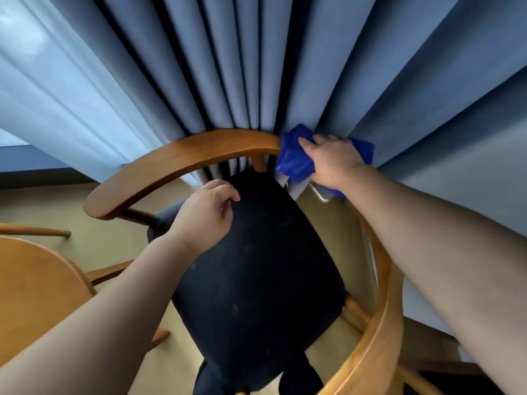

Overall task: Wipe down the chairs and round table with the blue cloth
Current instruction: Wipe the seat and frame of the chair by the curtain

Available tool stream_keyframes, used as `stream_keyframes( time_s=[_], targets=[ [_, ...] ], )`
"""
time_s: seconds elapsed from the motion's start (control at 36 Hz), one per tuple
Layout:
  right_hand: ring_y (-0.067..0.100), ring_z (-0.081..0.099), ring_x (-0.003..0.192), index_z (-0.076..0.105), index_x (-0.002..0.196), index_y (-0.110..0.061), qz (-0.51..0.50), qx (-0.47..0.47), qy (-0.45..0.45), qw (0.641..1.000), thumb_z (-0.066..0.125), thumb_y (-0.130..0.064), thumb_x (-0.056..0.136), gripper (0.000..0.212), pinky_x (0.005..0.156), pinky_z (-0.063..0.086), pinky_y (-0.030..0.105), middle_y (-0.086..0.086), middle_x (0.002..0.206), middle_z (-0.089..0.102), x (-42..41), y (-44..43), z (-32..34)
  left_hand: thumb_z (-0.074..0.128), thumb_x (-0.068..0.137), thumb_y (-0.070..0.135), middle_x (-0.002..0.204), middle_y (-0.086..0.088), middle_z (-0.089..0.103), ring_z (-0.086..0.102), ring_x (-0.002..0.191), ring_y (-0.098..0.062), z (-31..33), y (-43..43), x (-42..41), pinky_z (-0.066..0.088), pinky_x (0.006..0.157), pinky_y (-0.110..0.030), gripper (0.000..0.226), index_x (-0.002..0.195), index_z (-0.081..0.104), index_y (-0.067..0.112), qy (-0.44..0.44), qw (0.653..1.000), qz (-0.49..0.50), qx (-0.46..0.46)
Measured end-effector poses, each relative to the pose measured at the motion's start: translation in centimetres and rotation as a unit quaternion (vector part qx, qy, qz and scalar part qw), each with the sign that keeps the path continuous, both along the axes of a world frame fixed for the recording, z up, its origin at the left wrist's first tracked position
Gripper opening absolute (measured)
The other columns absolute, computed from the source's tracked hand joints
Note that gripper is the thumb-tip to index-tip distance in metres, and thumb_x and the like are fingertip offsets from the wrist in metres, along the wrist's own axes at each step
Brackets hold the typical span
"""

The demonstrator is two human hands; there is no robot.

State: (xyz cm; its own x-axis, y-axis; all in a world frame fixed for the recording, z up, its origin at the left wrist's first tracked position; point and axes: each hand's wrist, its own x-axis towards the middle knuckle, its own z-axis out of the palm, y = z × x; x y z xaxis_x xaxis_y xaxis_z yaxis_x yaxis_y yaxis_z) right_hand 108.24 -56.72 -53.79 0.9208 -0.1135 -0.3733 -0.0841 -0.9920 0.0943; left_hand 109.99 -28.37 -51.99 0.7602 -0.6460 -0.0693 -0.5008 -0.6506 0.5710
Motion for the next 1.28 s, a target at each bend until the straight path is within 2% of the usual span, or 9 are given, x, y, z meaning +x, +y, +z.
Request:
stream_keyframes(
  time_s=[0.14, 0.25, 0.5, 0.61, 0.72, 0.83, 0.94, 1.14, 1.28],
  targets=[
    [0.036, 0.05, 0.118, 0.022, 0.151, -0.022, -0.045, 0.028, -0.013, 0.999, 0.065, -0.036, 0.081, 0.084, 0.092, 0.044, 0.045, 0.013, 0.139, 0.045, -1.5, -1.5, 0.8, 0.053, 0.084, 0.002, 0.104, 0.003, 0.06, 0.053, 0.081, -0.008, 0.5, -1.3, -1.1, 0.035, 0.075, -0.016, 0.021, 0.094, 0.067, 0.014, -0.015, 1.0, -0.012, -0.009],
    [0.033, 0.05, 0.119, 0.021, 0.152, -0.022, -0.072, 0.051, -0.027, 0.996, 0.065, -0.037, 0.082, 0.083, 0.088, 0.044, 0.041, 0.009, 0.138, 0.047, -3.0, -2.2, 1.3, 0.052, 0.084, 0.003, 0.106, 0.005, 0.06, 0.052, 0.076, -0.01, 0.9, -2.2, -1.8, 0.037, 0.072, -0.02, 0.021, 0.096, 0.066, 0.014, -0.013, 1.0, -0.023, -0.006],
    [0.034, 0.048, 0.118, 0.02, 0.151, -0.022, -0.103, 0.053, -0.055, 0.992, 0.065, -0.047, 0.081, 0.088, 0.093, 0.045, 0.045, 0.01, 0.137, 0.046, -6.1, -3.4, 1.6, 0.051, 0.083, 0.002, 0.106, 0.003, 0.061, 0.058, 0.083, -0.016, 1.3, -3.7, -3.3, 0.043, 0.072, -0.024, 0.022, 0.095, 0.066, 0.014, -0.015, 0.999, -0.045, -0.011],
    [0.034, 0.048, 0.118, 0.019, 0.151, -0.022, -0.119, 0.056, -0.07, 0.989, 0.066, -0.049, 0.08, 0.09, 0.092, 0.046, 0.046, 0.01, 0.138, 0.044, -7.4, -3.8, 1.7, 0.051, 0.084, 0.004, 0.106, 0.005, 0.06, 0.058, 0.078, -0.015, 1.2, -4.0, -3.7, 0.05, 0.072, -0.03, 0.022, 0.096, 0.065, 0.016, -0.013, 0.998, -0.058, -0.014],
    [0.033, 0.048, 0.116, 0.018, 0.151, -0.022, -0.141, 0.064, -0.082, 0.985, 0.065, -0.051, 0.08, 0.091, 0.091, 0.048, 0.047, 0.009, 0.138, 0.043, -8.8, -3.9, 1.7, 0.051, 0.083, 0.003, 0.106, 0.005, 0.06, 0.057, 0.079, -0.014, 1.1, -4.1, -3.9, 0.05, 0.072, -0.029, 0.023, 0.095, 0.065, 0.016, -0.013, 0.997, -0.071, -0.019],
    [0.033, 0.047, 0.115, 0.018, 0.151, -0.02, -0.165, 0.066, -0.1, 0.979, 0.064, -0.052, 0.081, 0.09, 0.091, 0.049, 0.048, 0.009, 0.137, 0.042, -10.3, -3.7, 1.5, 0.051, 0.083, 0.003, 0.105, 0.006, 0.06, 0.054, 0.072, -0.012, 1.1, -4.1, -4.3, 0.049, 0.069, -0.029, 0.022, 0.095, 0.064, 0.016, 0.001, 0.996, -0.087, -0.027],
    [0.034, 0.046, 0.119, 0.017, 0.151, -0.02, -0.203, 0.072, -0.12, 0.969, 0.064, -0.054, 0.079, 0.093, 0.093, 0.048, 0.048, 0.009, 0.14, 0.039, -11.8, -3.4, 1.1, 0.05, 0.084, 0.003, 0.106, 0.006, 0.059, 0.048, 0.071, -0.009, 1.0, -4.0, -4.6, 0.049, 0.069, -0.029, 0.023, 0.097, 0.064, 0.016, 0.012, 0.994, -0.108, -0.022],
    [0.037, 0.045, 0.122, 0.014, 0.152, -0.019, -0.279, 0.082, -0.148, 0.945, 0.067, -0.054, 0.079, 0.097, 0.097, 0.045, 0.052, 0.012, 0.146, 0.037, -14.3, -2.8, 0.5, 0.049, 0.084, 0.005, 0.107, 0.008, 0.058, 0.05, 0.072, -0.01, 0.4, -3.0, -4.3, 0.051, 0.071, -0.034, 0.023, 0.097, 0.063, 0.017, 0.035, 0.99, -0.138, -0.01],
    [0.038, 0.047, 0.118, 0.015, 0.151, -0.019, -0.333, 0.075, -0.173, 0.924, 0.069, -0.052, 0.077, 0.097, 0.093, 0.047, 0.055, 0.015, 0.139, 0.042, -16.3, -1.8, -0.1, 0.048, 0.085, 0.006, 0.106, 0.008, 0.058, 0.055, 0.068, -0.014, 0.0, -2.2, -4.0, 0.052, 0.071, -0.037, 0.023, 0.097, 0.063, 0.018, 0.041, 0.984, -0.173, 0.01]
  ],
)
